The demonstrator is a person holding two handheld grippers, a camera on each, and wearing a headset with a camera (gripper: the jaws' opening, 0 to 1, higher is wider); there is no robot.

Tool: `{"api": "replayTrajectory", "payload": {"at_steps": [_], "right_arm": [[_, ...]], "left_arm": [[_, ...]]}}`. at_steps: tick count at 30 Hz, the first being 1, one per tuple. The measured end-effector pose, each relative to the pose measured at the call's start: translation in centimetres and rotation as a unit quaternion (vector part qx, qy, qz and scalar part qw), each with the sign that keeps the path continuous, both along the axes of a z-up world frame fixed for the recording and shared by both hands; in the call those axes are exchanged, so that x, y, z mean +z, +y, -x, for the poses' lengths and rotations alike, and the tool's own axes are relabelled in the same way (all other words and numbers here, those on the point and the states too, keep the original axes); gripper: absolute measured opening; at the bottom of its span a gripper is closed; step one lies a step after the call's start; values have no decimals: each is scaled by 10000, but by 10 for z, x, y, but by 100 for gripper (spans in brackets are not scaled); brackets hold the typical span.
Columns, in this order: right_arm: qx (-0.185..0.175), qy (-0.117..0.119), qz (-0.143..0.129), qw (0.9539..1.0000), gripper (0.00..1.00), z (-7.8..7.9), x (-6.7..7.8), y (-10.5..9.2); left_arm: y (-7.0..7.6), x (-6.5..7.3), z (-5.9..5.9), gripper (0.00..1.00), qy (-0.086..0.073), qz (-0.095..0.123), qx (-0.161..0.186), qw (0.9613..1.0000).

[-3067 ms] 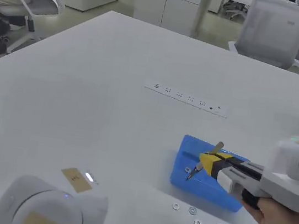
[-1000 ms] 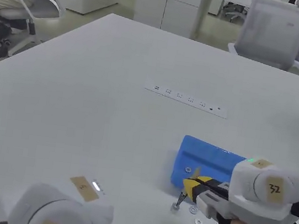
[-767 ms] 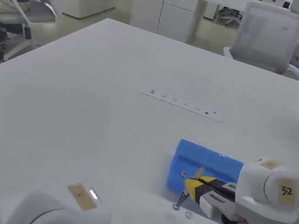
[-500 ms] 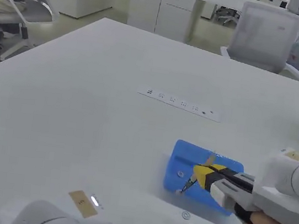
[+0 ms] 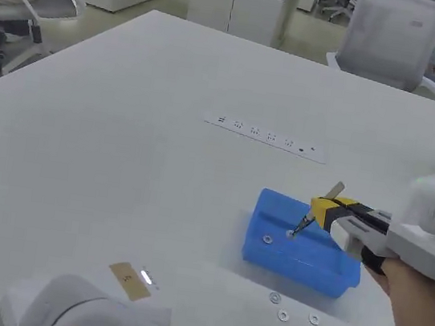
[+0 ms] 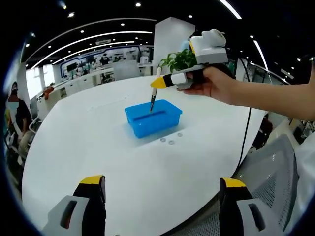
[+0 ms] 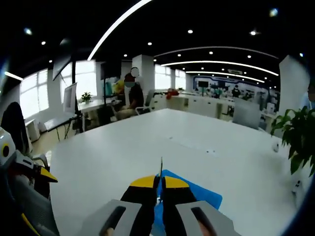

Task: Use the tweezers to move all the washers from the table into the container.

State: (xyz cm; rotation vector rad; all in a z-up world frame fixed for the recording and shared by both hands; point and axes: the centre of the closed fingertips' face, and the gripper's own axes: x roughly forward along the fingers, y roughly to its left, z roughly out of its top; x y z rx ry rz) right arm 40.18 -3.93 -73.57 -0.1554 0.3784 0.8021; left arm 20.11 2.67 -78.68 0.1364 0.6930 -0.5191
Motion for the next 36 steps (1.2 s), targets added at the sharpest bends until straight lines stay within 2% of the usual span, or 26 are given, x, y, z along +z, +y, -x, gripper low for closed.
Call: {"api": "replayTrajectory", "payload": {"at_steps": [11, 16, 27, 30, 36], "right_arm": [[-29, 37, 239, 9997, 0, -11, -28, 5], [-5, 172, 252, 9995, 0, -13, -40, 8], [23, 347, 237, 9991, 0, -17, -56, 14], [24, 280, 304, 9991, 0, -18, -59, 14], [47, 320, 322, 9990, 0, -20, -66, 15]], "left_arm": [[2, -5, 3, 98, 98, -49, 18, 9999], [0, -6, 2, 97, 115, -41, -11, 9999], [-2, -7, 1, 97, 157, -38, -45, 9999], [-2, -7, 0, 97, 158, -29, -40, 9999], [-3, -6, -1, 96, 157, -46, -63, 9998]]}}
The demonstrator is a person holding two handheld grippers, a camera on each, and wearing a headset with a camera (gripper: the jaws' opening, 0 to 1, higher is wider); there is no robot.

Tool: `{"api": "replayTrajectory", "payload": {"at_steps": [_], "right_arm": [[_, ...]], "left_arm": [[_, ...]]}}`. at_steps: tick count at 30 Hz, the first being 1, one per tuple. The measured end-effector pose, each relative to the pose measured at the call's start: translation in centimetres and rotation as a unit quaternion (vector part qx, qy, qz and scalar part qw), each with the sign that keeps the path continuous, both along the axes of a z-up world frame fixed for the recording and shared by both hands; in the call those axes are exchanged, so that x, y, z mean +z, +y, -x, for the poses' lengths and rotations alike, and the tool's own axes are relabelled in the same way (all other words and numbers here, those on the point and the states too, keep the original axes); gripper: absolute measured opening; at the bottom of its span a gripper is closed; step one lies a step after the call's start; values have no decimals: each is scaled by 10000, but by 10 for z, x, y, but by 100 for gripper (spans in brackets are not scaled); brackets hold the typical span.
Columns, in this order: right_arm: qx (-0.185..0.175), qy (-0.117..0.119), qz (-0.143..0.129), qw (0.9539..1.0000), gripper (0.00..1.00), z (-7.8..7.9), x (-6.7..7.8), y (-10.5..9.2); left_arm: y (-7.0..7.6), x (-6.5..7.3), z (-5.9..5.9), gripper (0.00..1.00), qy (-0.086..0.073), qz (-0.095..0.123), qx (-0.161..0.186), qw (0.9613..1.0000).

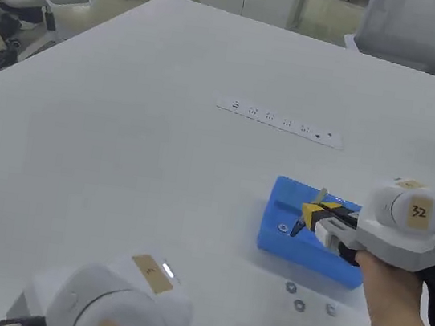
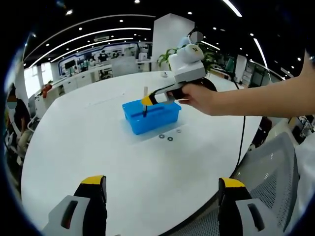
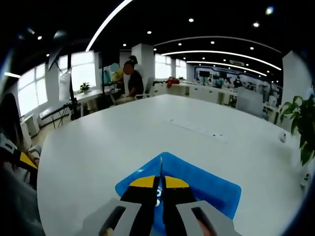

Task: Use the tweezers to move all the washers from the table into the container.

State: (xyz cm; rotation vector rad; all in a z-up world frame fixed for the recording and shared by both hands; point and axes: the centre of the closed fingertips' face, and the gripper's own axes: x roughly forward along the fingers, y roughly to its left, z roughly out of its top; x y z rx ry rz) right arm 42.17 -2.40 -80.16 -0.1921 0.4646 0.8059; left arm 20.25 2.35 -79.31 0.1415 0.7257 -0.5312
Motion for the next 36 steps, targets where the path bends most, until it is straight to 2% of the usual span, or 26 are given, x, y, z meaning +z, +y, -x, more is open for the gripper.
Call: {"api": "replayTrajectory", "payload": {"at_steps": [5, 19, 25, 29, 33, 36], "right_arm": [[-25, -65, 26, 10000, 1, -1, -1, 0], [-32, -41, 125, 9999, 1, -1, 1, -2], [-89, -107, -62, 9999, 1, 0, 15, -7], [-206, -170, -408, 9988, 1, 8, 36, -13], [-213, -285, -598, 9976, 1, 17, 55, -16], [-242, -253, -831, 9959, 1, 27, 67, -18]], "left_arm": [[-3, 1, 0, 96, -2, 51, -26, 10000], [-8, 7, -1, 95, -78, -12, -121, 9999], [-8, 7, -1, 95, -86, -14, -73, 9999], [-7, 7, 0, 95, -94, -31, -43, 9999], [-6, 7, 0, 95, -94, 2, -1, 10000], [-7, 7, 0, 95, -96, 13, -3, 10000]]}}
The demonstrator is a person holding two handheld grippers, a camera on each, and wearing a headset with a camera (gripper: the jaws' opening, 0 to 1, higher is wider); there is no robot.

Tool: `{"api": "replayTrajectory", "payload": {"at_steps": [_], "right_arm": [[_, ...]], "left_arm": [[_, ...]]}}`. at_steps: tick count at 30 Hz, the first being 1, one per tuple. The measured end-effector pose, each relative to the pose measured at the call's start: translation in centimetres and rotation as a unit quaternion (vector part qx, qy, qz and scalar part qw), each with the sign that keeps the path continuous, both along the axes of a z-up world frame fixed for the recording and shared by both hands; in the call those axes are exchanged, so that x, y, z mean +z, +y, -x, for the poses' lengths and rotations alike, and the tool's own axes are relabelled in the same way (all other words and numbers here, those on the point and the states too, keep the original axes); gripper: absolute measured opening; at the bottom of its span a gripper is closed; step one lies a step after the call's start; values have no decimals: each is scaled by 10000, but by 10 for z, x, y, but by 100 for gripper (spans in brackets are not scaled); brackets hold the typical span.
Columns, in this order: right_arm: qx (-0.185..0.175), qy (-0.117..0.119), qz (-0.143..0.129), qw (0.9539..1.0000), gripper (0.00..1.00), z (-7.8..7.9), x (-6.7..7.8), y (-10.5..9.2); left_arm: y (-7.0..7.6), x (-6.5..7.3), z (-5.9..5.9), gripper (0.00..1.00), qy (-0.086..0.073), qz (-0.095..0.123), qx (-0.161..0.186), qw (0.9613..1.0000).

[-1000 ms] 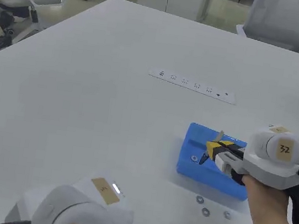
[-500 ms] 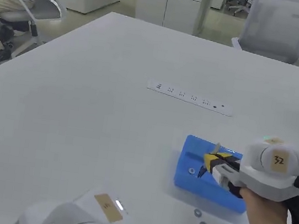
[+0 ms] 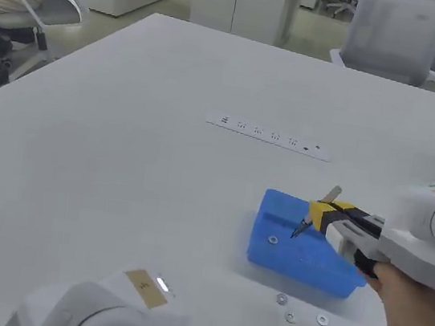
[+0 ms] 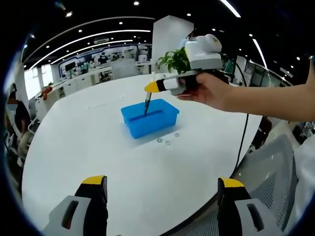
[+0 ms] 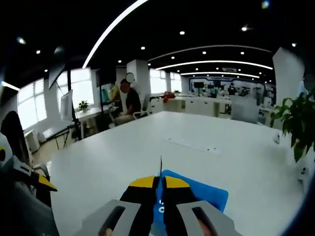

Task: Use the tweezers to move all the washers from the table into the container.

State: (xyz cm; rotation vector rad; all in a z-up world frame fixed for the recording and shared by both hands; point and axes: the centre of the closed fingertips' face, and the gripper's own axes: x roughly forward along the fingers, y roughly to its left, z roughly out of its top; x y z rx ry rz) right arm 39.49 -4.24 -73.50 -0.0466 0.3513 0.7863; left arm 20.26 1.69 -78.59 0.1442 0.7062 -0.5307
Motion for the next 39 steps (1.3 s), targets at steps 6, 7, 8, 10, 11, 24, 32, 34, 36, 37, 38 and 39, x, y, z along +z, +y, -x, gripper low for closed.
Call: {"api": "replayTrajectory", "payload": {"at_steps": [6, 7, 8, 10, 11, 24, 32, 34, 36, 37, 38, 39], "right_arm": [[51, -50, -42, 10000, 1, 25, 8, -4], [56, -35, -38, 10000, 1, 28, 7, -5], [68, 7, -44, 10000, 1, 31, 5, -5], [106, 80, 13, 9999, 1, 35, -2, -6], [103, 97, 47, 9999, 1, 37, -6, -7], [58, 390, 343, 9986, 1, 41, -46, -11], [56, 535, 474, 9974, 1, 40, -64, -11], [61, 538, 507, 9972, 1, 40, -67, -11], [58, 549, 547, 9970, 1, 40, -69, -11], [55, 547, 549, 9970, 1, 39, -70, -11], [49, 554, 548, 9969, 1, 39, -70, -11], [43, 553, 542, 9970, 1, 38, -70, -11]], "left_arm": [[-2, 0, -1, 94, -17, 8, -14, 10000], [-3, 0, -1, 94, -26, 2, -25, 10000], [-3, 0, -1, 94, -30, 5, -34, 10000], [-4, 0, -1, 94, -31, 21, -48, 10000], [-4, 0, -1, 94, -30, 24, -57, 10000], [-2, -1, 0, 94, -18, -3, -33, 10000], [-4, -3, 1, 94, 20, -7, -51, 10000], [-3, -4, 1, 94, 26, -6, -55, 10000], [-3, -4, 1, 94, 33, -11, -57, 10000], [-3, -4, 1, 94, 28, -10, -53, 10000], [-3, -4, 1, 93, 32, 2, -54, 10000], [-3, -4, 1, 94, 33, 10, -56, 10000]]}}
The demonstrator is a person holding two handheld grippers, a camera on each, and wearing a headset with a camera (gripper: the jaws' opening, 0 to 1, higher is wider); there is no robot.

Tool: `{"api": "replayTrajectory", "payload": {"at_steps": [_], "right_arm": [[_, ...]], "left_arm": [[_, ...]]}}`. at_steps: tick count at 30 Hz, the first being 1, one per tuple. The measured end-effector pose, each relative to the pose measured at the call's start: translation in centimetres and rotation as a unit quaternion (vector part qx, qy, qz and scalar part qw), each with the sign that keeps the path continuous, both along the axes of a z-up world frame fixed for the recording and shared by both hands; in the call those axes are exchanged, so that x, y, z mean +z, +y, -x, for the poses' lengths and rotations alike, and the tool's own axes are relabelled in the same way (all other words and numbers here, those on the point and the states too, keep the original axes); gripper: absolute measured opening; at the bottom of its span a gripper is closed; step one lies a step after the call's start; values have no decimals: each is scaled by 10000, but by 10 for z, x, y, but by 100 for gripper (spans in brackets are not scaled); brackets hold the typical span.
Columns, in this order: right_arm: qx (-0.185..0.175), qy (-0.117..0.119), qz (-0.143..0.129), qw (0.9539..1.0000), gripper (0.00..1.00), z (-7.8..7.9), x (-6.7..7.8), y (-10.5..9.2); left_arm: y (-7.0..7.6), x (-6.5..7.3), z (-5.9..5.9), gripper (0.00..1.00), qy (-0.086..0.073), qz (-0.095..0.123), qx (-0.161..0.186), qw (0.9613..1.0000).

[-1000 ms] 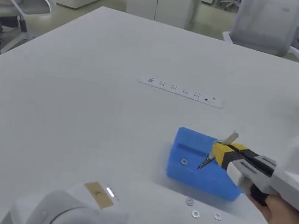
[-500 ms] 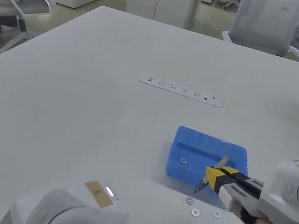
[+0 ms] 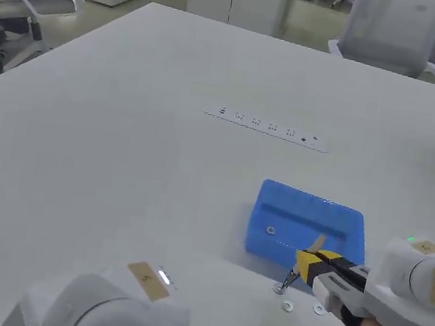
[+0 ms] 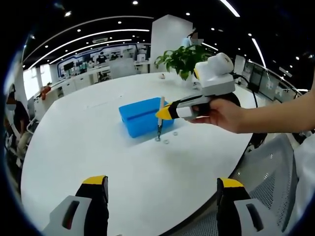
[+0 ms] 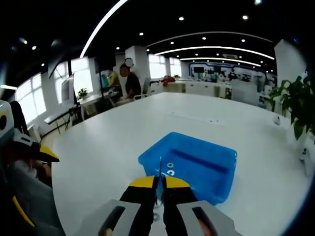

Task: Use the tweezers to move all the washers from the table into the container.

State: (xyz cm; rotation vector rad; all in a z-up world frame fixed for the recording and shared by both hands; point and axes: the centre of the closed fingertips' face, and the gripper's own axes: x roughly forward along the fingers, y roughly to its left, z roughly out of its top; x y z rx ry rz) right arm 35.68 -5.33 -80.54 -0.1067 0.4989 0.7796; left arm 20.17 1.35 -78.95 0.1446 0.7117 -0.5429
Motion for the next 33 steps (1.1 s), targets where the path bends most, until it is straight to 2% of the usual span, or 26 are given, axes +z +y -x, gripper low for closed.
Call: {"api": "replayTrajectory", "payload": {"at_steps": [8, 19, 27, 33], "right_arm": [[-11, -62, 5, 10000, 1, -3, -1, 2], [62, -166, 176, 9997, 1, 7, -1, -1], [30, 97, 105, 9999, 0, 7, -1, -1], [19, 189, 37, 9998, 0, 10, -1, -1]], "left_arm": [[-1, -2, 0, 93, 27, -12, -29, 10000], [-4, -1, -2, 93, 10, -7, -69, 10000], [-4, 2, -2, 93, -52, -42, -99, 9999], [-2, 5, -2, 93, -98, -50, -74, 9999]]}}
